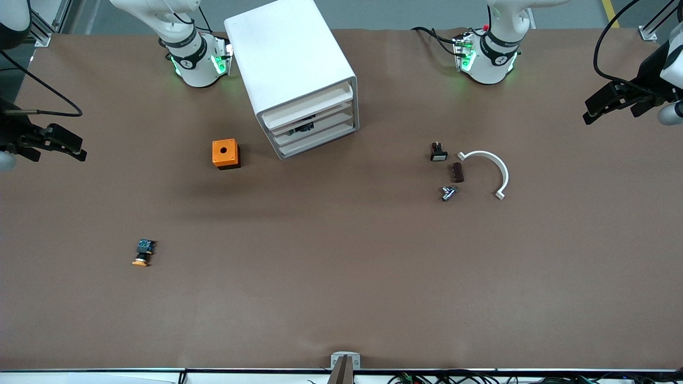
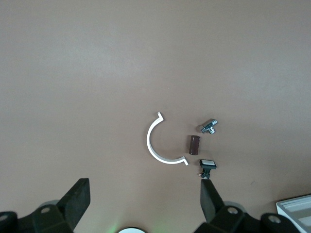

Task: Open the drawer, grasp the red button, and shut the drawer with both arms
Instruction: 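Raise the left gripper and start moving it toward the cabinet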

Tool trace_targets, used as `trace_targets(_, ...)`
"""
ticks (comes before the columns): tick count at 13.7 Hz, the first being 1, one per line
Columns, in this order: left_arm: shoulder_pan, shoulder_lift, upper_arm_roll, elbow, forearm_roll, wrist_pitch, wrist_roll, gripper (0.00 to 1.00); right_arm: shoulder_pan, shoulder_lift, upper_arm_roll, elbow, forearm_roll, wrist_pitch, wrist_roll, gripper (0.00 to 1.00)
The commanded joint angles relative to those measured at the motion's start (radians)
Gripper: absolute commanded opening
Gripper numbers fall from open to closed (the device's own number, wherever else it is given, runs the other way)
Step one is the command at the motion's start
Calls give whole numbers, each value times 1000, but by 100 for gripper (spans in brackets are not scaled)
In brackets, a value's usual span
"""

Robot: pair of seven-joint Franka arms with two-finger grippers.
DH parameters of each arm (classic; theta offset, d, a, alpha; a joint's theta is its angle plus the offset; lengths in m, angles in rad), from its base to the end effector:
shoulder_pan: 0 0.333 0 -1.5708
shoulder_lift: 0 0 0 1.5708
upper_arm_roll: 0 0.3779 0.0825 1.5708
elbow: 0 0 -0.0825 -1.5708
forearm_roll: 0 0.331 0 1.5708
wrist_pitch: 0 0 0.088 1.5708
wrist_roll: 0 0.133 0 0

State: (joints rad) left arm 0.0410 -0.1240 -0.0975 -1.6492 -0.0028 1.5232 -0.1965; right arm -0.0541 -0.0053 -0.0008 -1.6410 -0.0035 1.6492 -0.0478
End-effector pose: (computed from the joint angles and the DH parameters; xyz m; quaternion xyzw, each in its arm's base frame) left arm 0.4490 -0.0297 0.6822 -0.9975 -0.0703 0.0007 0.0048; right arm 0.5052 -0.0282 0.6404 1.0000 -0.0034 0.0067 0.0021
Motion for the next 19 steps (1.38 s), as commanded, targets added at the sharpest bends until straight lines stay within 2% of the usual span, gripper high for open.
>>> trace_targets(1,7,18,-2,28,11,-23,19,100,-9,-21,4,-14,-4,0,14,100)
trace_targets(6,8,33,-2,35,11,-23,19,100,-16,-22,7,-14,-4,1,14,100)
trace_targets(9,7,78,-2,39,12,-35,17,100,-16,-21,7,-14,-4,6,16,100)
trace_targets(15,-23,237,-31,38,-3,-31,-27,100,-12,-21,5,-14,-4,6,14,100)
trace_targets(19,-94,355,-70,42,-5,15,-234,100,-10,-21,5,-14,-4,4,16,100)
